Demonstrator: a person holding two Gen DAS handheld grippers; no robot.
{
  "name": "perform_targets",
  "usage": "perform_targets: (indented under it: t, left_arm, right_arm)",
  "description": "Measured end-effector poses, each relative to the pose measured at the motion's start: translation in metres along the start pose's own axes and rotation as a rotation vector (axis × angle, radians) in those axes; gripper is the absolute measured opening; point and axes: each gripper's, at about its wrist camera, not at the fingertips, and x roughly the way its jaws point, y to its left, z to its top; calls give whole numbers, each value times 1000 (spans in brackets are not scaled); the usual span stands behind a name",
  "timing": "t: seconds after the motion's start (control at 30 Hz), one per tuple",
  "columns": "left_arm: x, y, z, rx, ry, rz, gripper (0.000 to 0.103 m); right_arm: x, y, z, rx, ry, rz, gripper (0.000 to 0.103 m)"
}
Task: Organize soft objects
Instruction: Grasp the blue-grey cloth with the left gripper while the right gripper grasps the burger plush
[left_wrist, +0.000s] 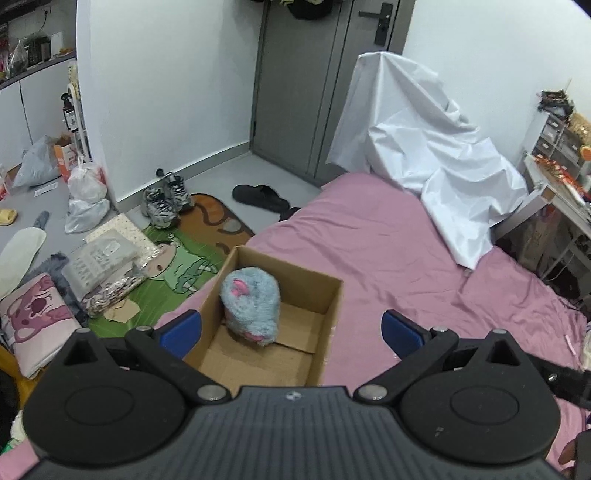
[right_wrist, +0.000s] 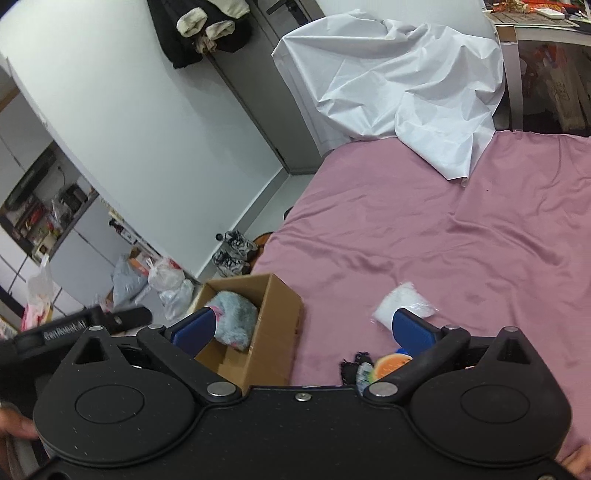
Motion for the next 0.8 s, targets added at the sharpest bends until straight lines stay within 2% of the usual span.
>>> perform_targets:
  t: [0.3,0.57,0.8]
  left_arm:
    - [-6,-28,-16,32,42,-22,103]
    - [-12,-53,-30,63,52,-10,103]
    - [-9,-72,-43,74,96,1,103]
  right_arm:
    - [-17,-25,-8,-40,39,2,103]
    - [-26,-48,-14,-23,54,1,103]
    - [-25,-69,-20,27,87,8,103]
